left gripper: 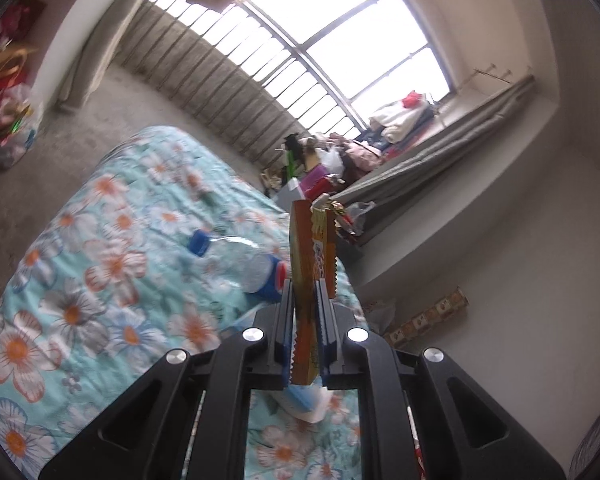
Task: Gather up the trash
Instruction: 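Carry the biscuit packet and snack bag toward the blue wastebasket with both grippers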
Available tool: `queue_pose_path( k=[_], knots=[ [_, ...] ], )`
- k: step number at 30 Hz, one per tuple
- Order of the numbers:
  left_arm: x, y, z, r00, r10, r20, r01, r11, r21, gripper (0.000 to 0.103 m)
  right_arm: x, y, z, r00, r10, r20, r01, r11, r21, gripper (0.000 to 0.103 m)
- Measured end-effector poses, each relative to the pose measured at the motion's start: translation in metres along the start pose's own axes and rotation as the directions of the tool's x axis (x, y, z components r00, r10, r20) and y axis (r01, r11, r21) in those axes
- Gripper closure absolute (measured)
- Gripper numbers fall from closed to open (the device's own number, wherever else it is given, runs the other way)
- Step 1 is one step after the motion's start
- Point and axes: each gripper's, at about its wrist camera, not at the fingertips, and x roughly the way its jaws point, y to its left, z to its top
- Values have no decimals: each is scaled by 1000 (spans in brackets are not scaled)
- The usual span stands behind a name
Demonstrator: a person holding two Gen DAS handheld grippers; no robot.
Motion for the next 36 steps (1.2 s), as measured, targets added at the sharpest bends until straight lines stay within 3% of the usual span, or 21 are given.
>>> queue_pose_path(
  k=[10, 19, 29, 36],
  knots=[
    [23, -71, -18, 991, -102, -87, 114, 984, 138, 94, -28, -4, -5, 997, 46, 64, -45, 999, -14, 95],
    [61, -129, -49, 968, -155, -199, 202, 949, 241, 94, -52, -12, 1, 987, 76, 139, -74, 997, -16, 95],
    [105, -191, -91, 927, -191, -322, 300, 894, 333, 93, -82, -21, 5, 971, 90, 222, -90, 996, -10, 95],
    [147, -234, -122, 884, -207, -419, 375, 849, 371, 93, -107, -30, 11, 952, 69, 299, -76, 997, 10, 95]
  ],
)
